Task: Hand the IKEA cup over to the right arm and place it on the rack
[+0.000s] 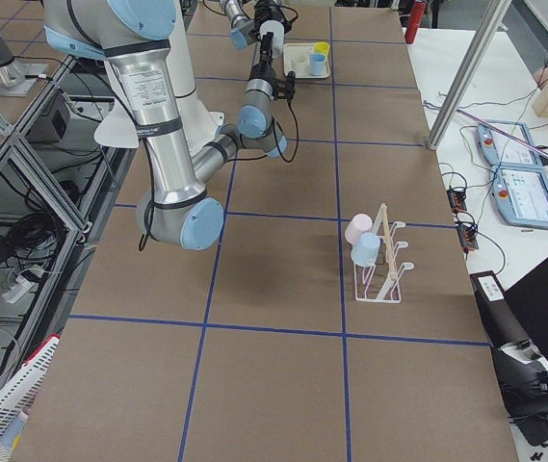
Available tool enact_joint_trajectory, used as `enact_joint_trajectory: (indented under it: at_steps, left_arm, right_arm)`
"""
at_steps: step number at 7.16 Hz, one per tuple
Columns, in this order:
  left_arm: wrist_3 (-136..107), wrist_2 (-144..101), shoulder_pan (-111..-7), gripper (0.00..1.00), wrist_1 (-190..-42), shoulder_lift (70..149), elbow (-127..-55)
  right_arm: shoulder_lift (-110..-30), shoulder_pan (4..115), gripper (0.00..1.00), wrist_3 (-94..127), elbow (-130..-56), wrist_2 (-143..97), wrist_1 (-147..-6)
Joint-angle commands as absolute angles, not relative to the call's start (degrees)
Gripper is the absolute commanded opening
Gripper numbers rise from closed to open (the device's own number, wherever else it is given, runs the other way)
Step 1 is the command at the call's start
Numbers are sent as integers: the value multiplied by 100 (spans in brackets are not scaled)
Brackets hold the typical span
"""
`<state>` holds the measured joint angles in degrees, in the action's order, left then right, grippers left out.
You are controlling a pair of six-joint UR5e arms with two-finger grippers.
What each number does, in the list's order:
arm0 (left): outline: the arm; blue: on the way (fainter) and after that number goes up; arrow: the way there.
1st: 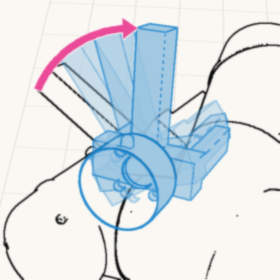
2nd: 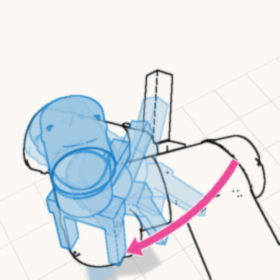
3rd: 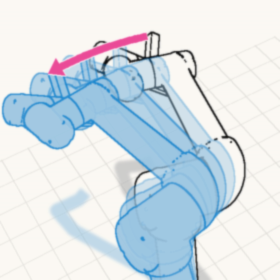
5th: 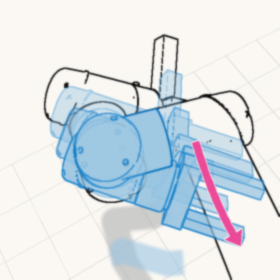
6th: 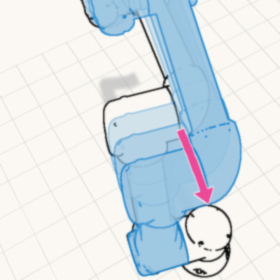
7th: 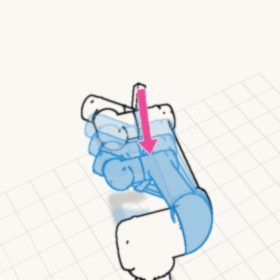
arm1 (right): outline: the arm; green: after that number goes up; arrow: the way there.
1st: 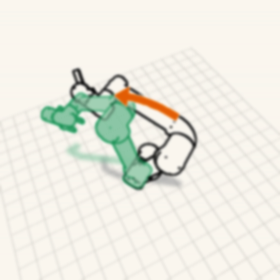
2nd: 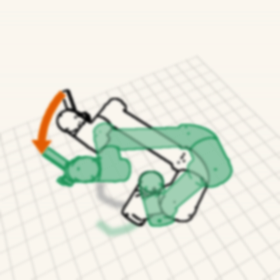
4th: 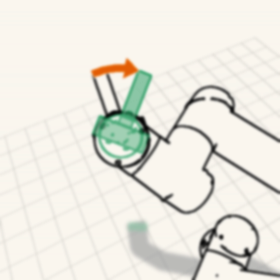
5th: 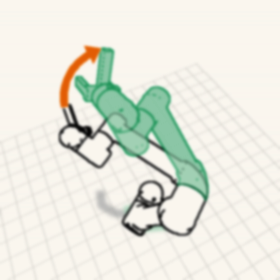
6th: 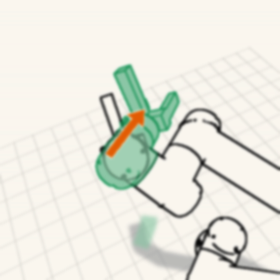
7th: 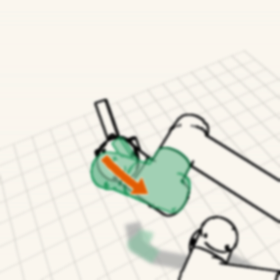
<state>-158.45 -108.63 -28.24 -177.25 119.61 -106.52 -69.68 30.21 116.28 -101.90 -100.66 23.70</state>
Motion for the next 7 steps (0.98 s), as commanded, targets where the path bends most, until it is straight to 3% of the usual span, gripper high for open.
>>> enact_joint_trajectory:
  at_steps: [1,7]
  left_arm:
    - [-15847,-10863,-2769,0,-17736,11962,-10652]
    - [-15847,-10863,-2751,0,-17780,11962,-10661]
  right_arm:
    - [-6961,2989,96,11628,-10187,-9994,2434]
    - [-6961,2962,77,11628,-10195,-9984,2443]
